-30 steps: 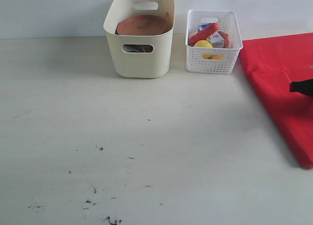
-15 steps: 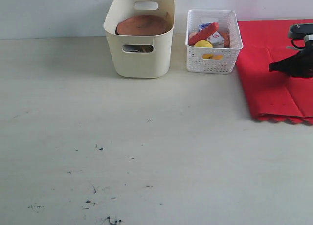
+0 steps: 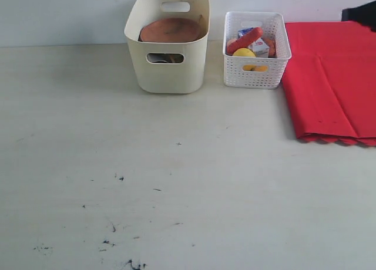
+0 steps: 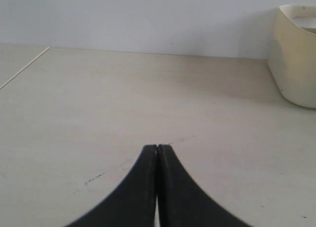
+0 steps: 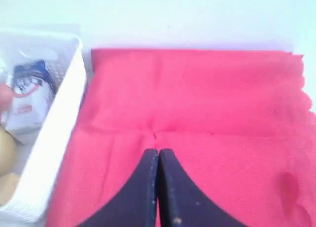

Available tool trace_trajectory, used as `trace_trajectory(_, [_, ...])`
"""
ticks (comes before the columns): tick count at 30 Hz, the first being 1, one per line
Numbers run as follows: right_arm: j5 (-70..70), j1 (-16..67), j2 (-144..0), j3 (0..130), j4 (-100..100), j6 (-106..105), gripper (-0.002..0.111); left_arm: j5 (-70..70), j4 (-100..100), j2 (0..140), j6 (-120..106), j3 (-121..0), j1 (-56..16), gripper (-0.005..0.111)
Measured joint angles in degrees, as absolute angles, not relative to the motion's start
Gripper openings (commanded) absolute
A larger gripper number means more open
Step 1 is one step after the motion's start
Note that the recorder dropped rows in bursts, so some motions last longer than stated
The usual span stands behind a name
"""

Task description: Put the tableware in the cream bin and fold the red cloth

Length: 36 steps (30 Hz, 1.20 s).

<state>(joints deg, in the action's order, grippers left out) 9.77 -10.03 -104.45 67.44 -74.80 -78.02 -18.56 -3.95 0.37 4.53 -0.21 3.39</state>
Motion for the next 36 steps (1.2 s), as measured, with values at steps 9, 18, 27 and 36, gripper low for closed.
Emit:
trace_trajectory(9, [19.1, -10.1, -58.1, 33.8, -74.8, -69.1, 0.0, -18.6, -4.0, 0.4, 4.5, -0.2, 3.4, 0.001])
trace_trajectory(18, [20.5, -10.1, -24.7, 12.3, -35.7, -16.3, 0.0, -18.6, -4.0, 0.4, 4.5, -0.2, 3.4, 0.001])
trace_trajectory(27, [8.0, -10.1, -14.9, 0.5, -10.8, 7.0, 0.0, -18.6, -4.0, 0.4, 4.5, -0.2, 3.4, 0.001])
trace_trajectory(36, [10.0, -10.1, -14.8, 0.3, -17.1, 7.5, 0.0, -18.6, -4.0, 0.4, 4.5, -0.2, 3.4, 0.001])
